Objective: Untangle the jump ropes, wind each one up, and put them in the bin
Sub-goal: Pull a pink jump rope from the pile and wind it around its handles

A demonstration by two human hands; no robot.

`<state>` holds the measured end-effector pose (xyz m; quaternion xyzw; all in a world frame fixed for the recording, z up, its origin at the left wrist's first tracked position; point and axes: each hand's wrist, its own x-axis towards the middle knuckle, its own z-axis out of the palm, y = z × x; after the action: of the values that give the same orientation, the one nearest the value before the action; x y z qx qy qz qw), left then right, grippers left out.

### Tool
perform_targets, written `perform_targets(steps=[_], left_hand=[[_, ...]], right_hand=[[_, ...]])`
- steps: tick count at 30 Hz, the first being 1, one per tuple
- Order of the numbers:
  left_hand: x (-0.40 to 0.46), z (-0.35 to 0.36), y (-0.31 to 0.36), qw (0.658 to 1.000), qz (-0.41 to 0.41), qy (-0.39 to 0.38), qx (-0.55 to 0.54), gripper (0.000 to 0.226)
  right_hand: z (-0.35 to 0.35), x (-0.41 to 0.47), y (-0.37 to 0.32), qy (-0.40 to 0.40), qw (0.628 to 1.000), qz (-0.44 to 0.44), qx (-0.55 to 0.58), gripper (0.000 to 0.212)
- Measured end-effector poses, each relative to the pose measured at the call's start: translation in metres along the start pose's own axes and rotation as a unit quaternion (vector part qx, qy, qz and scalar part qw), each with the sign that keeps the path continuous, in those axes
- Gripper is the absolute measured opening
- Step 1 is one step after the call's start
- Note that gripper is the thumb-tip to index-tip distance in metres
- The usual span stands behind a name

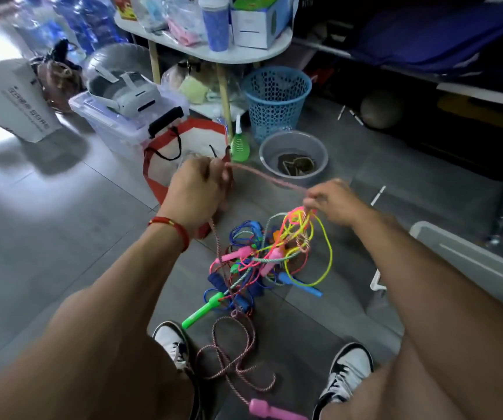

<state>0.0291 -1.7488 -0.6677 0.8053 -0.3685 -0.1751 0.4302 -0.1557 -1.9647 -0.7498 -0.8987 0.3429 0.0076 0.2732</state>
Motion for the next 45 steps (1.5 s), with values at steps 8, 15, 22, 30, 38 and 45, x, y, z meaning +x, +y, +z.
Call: perform_targets(steps=[8,15,22,30,38,45], left_hand=[[-0.001,0.014,-0.001,0.953,-0.084,-0.226,0.184,0.023],[0.002,0.063,0.005,0.982,-0.051,-0.178,0.027,0.025],[0.005,0.075,0.005,0.989,-0.003,-0.122,0.081,0.030],[0.009,0.078,-0.007,0.994,-0.029,-0.109,-0.013,0.013],[0.007,0.074,-0.012,0.995,-0.007,-0.097,0.037,0.010],[0.006,0.071,-0.008,0.953,-0.201,-0.090,-0.208,0.018]], right_hand=[[-0.034,-0.013,-0.050,0.131,0.971,-0.092,0.176,0.011],[-0.020,-0.024,-0.076,0.134,0.949,-0.104,0.265,0.013],[-0.023,-0.028,-0.073,0.092,0.942,-0.088,0.310,0.016],[-0.029,-0.025,-0.057,0.099,0.961,-0.087,0.244,0.025],[-0.031,-0.025,-0.058,0.099,0.970,-0.086,0.206,0.024],[-0.033,-0.019,-0.054,0.119,0.955,-0.028,0.269,0.028]])
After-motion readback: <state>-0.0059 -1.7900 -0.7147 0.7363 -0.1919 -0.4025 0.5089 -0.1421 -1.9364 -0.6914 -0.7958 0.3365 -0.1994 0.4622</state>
